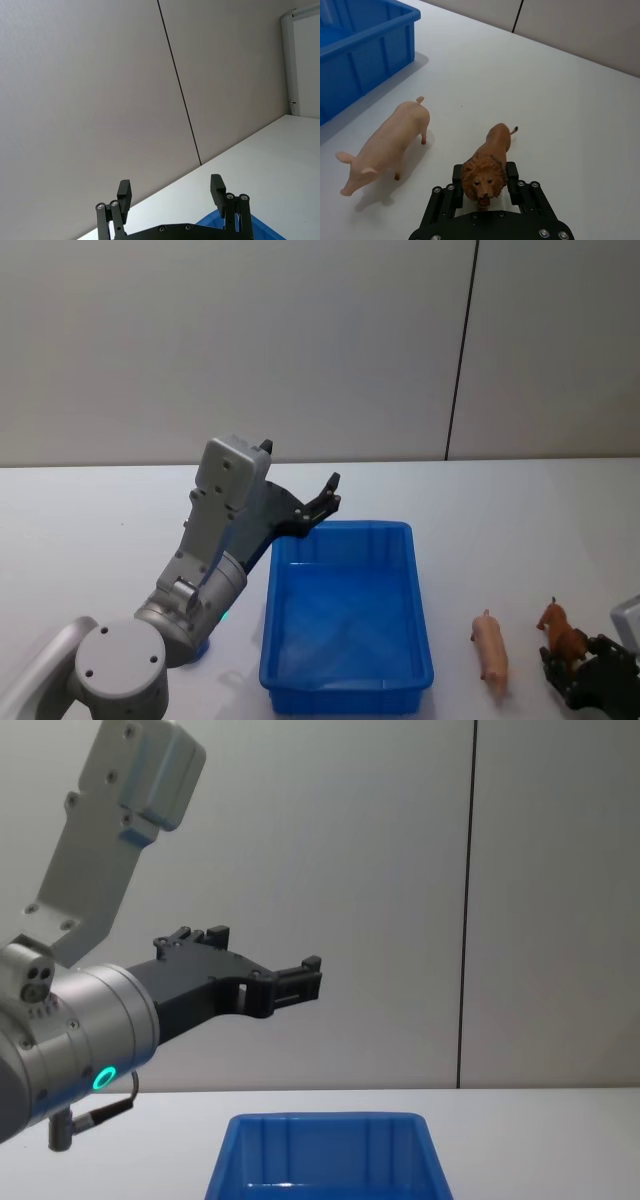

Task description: Pick up the two dolls from the table and place them into the box.

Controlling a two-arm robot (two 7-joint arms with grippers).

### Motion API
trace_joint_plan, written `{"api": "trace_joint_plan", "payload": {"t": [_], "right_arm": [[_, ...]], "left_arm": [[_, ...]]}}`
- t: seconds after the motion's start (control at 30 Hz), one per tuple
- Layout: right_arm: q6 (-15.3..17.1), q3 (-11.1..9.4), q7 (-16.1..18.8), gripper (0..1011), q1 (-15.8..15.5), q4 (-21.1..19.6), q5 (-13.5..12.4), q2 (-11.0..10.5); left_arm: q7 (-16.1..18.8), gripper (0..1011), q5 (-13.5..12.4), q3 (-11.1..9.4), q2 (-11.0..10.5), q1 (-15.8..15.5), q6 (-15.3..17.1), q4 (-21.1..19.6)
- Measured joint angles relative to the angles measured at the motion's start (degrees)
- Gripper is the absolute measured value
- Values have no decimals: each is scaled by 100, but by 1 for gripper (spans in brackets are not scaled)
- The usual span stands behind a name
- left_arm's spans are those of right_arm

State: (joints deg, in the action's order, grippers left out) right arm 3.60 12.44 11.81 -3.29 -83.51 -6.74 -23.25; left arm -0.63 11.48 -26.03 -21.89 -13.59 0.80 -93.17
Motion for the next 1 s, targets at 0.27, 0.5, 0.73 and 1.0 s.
{"api": "trace_joint_plan", "payload": {"t": [0.27, 0.5, 0.73, 1.0], "right_arm": [[-201, 10, -129, 411, 18, 15, 46, 42], [-478, 19, -211, 411, 41, -38, 138, 76], [-805, 45, -170, 411, 110, -228, 273, 125], [-1055, 99, 108, 411, 246, -439, 409, 201]], "left_arm": [[0, 1001, 0, 0, 0, 0, 0, 0], [0, 1001, 0, 0, 0, 0, 0, 0], [0, 1001, 0, 0, 0, 0, 0, 0], [0, 1001, 0, 0, 0, 0, 0, 0]]}}
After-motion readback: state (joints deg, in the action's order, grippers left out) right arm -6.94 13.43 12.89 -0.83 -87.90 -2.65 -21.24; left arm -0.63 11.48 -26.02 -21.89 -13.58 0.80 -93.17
